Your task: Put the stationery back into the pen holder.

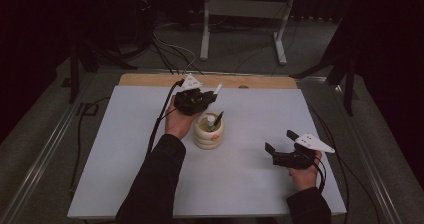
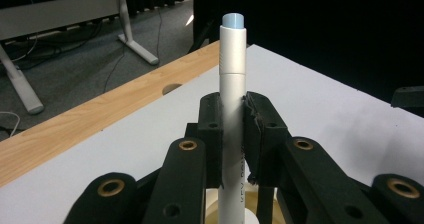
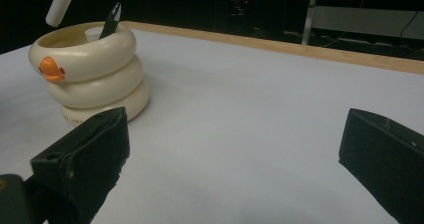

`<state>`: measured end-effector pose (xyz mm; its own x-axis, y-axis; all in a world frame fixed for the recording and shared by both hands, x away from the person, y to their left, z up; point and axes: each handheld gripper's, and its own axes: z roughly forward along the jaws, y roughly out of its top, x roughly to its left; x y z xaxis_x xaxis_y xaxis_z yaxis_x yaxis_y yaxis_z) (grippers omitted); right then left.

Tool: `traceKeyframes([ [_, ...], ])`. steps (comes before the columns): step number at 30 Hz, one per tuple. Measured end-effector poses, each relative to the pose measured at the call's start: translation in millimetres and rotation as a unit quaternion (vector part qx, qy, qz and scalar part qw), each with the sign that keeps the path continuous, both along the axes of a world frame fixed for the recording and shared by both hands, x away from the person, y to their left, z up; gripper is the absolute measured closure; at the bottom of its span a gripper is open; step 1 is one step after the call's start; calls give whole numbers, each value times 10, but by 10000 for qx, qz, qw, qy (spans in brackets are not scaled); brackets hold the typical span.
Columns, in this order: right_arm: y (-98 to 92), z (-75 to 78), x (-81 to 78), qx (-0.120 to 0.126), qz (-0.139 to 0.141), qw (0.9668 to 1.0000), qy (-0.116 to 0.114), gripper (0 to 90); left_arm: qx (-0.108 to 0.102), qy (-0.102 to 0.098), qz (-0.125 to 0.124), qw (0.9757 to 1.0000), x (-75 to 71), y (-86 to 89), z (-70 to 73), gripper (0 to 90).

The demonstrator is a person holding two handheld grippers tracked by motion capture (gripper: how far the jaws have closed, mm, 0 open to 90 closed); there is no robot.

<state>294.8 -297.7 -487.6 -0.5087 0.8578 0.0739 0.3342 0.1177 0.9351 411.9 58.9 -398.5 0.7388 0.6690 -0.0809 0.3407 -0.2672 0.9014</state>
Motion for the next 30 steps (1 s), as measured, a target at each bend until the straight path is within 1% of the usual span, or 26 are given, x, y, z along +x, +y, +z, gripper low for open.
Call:
traceKeyframes([
  [12, -2, -1, 3, 0, 9, 10000, -11, 0, 105, -2, 20, 9999, 13, -9, -40, 793],
  [24, -3, -2, 2, -1, 5, 10000, -4, 0, 53, -12, 40, 10000, 21, -6, -56, 789],
  [30, -3, -2, 1, -2, 6, 10000, -9, 0, 52, -1, 42, 10000, 29, -30, -89, 789],
])
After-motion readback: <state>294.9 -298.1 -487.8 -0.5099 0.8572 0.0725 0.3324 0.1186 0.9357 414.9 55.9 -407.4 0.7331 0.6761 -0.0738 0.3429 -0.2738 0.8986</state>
